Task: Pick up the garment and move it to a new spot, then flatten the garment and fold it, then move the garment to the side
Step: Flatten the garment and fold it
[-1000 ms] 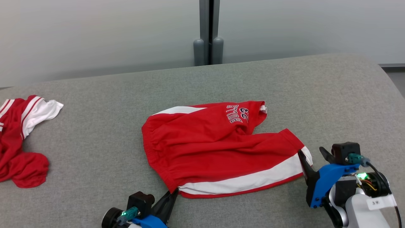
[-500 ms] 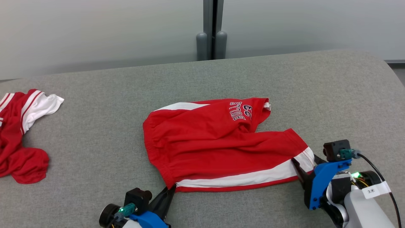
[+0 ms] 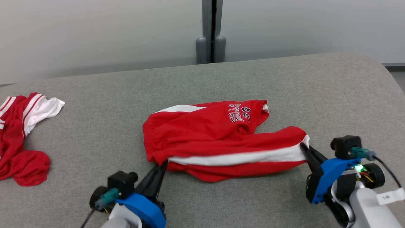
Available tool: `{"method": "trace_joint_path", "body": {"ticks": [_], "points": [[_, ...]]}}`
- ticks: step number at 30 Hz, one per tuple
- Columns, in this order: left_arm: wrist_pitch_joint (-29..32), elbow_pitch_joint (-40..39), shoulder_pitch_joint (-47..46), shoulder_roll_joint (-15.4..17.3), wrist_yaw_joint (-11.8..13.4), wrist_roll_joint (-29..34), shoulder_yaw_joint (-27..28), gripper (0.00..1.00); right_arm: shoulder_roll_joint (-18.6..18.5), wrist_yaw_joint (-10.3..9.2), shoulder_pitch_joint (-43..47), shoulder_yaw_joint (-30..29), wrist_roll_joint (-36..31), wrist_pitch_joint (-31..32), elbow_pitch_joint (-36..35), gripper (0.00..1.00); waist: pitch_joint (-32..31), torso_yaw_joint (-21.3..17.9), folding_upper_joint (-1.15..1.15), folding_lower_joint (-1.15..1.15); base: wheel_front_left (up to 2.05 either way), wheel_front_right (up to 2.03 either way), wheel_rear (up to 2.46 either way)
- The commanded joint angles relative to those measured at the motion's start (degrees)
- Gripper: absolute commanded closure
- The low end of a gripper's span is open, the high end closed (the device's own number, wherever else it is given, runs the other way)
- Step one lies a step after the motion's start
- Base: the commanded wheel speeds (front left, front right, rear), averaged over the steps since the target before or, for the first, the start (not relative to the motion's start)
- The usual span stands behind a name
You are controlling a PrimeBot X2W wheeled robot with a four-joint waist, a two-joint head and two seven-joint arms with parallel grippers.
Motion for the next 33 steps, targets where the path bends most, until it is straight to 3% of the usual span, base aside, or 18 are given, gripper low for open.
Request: {"method": "trace_joint_path", "body": {"ticks": [1, 8, 15, 20, 24, 28, 33], "points": [[-0.3, -2.7, -0.3, 0.7, 0.1, -0.8, 1.0, 1.00, -0.5, 0.03, 1.3, -0.6, 0.4, -0.2, -2.4, 1.00, -0.3, -0.1, 0.00, 0.00, 0.00, 0.00, 0.00], [1.9, -22.8, 0.9, 6.9, 0.7, -4.9, 7.0, 1.00, -0.3, 0.02, 5.4, -5.3, 2.0, 2.3, -19.7, 1.00, -0.9, -0.5, 0.00, 0.00, 0.00, 0.00, 0.00], [13.6, -43.4, -1.3, 13.7, 2.3, -10.9, 11.0, 1.00, 0.5, 0.03, 7.3, -8.3, 1.9, 8.4, -38.7, 1.00, 0.4, -1.1, 0.00, 0.00, 0.00, 0.00, 0.00], [21.9, -50.5, -6.6, 17.5, 4.7, -14.4, 14.3, 1.00, 0.5, 0.03, 1.9, -10.1, 3.1, 11.8, -45.7, 1.00, 4.1, -1.9, 0.00, 0.00, 0.00, 0.00, 0.00], [26.0, -48.0, -13.0, 18.9, 6.7, -15.4, 17.1, 1.00, 0.9, 0.03, -7.9, -8.6, 5.1, 12.5, -41.4, 1.00, 9.3, -3.6, 0.00, 0.00, 0.00, 0.00, 0.00], [27.4, -41.4, -21.3, 19.7, 7.4, -14.5, 19.3, 1.00, 3.4, 0.01, -22.6, -6.3, 6.0, 9.5, -29.5, 1.00, 15.1, -5.2, 0.00, 0.00, 0.00, 0.00, 0.00], [25.9, -31.2, -33.0, 20.3, 7.7, -10.1, 20.4, 1.00, 4.6, 0.00, -40.0, -4.2, 5.9, -0.9, -13.7, 1.00, 20.0, -5.5, 0.00, 0.00, 0.00, 0.00, 0.00]]}}
